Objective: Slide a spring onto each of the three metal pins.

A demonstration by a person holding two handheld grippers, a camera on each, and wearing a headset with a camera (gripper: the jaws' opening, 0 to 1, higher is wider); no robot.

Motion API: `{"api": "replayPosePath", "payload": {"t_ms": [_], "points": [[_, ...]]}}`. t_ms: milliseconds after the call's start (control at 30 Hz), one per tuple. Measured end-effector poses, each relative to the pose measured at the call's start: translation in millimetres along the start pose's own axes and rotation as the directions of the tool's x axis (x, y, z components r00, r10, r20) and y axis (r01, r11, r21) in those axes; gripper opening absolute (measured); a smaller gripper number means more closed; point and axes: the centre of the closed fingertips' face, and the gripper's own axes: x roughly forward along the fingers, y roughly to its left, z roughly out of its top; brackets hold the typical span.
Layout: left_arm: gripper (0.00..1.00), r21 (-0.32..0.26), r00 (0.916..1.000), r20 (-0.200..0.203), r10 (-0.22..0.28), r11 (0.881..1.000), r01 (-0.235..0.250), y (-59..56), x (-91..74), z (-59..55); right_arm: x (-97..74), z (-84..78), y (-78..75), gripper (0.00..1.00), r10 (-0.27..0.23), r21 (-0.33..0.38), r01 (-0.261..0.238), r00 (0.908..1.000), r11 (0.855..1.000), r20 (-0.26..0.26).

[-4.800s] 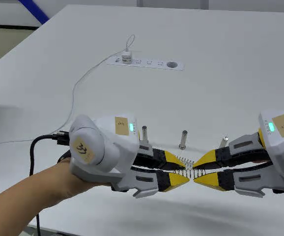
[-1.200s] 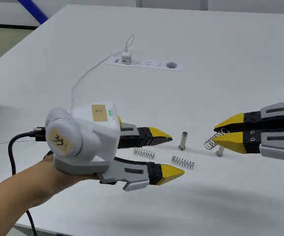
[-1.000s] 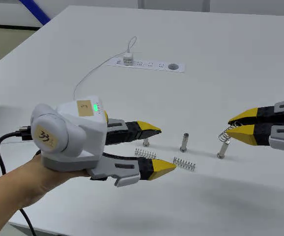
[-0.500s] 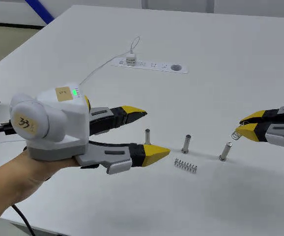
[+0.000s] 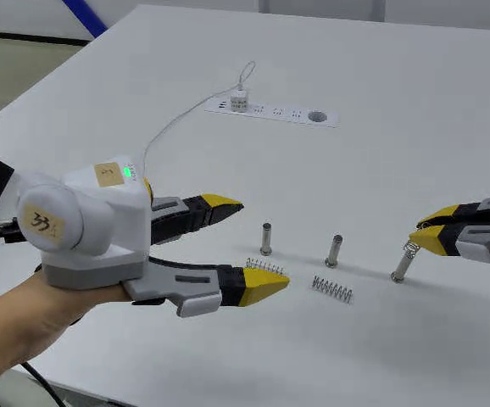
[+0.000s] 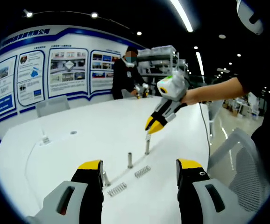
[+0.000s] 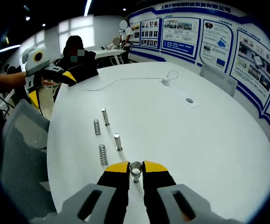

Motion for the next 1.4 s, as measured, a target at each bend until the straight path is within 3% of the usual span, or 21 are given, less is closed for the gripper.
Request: {"api": "replayPosePath", "payload": {"t_ms": [100, 400, 933, 1400], "points": [[0.66, -0.033, 0.9998, 0.010, -0.016, 0.999, 0.016, -2.8, -0.9, 1.4, 1.7, -3.1, 0.4, 0.11, -0.003, -0.017, 0.002, 0.9998, 1.000, -0.020], [0.66, -0.032, 0.9999, -0.007, -0.012, 0.999, 0.012, -2.4, -0.9, -3.3, 0.2, -2.2, 1.6, 0.11, -0.012, -0.014, 0.011, 0.9992, 1.000, -0.038], [0.66, -0.054, 0.9999, -0.003, -0.011, 0.999, 0.011, -4.6, 0.2, -5.8, -1.5, -3.9, 2.7, 0.11, -0.008, 0.085, 0.012, 0.9987, 0.996, -0.051], [0.65, -0.067, 1.0000, 0.001, 0.007, 0.998, -0.007, -0.9, -3.4, -6.7, -0.4, -4.4, 2.1, 0.11, -0.022, 0.042, 0.026, 0.9949, 0.999, -0.099]]}}
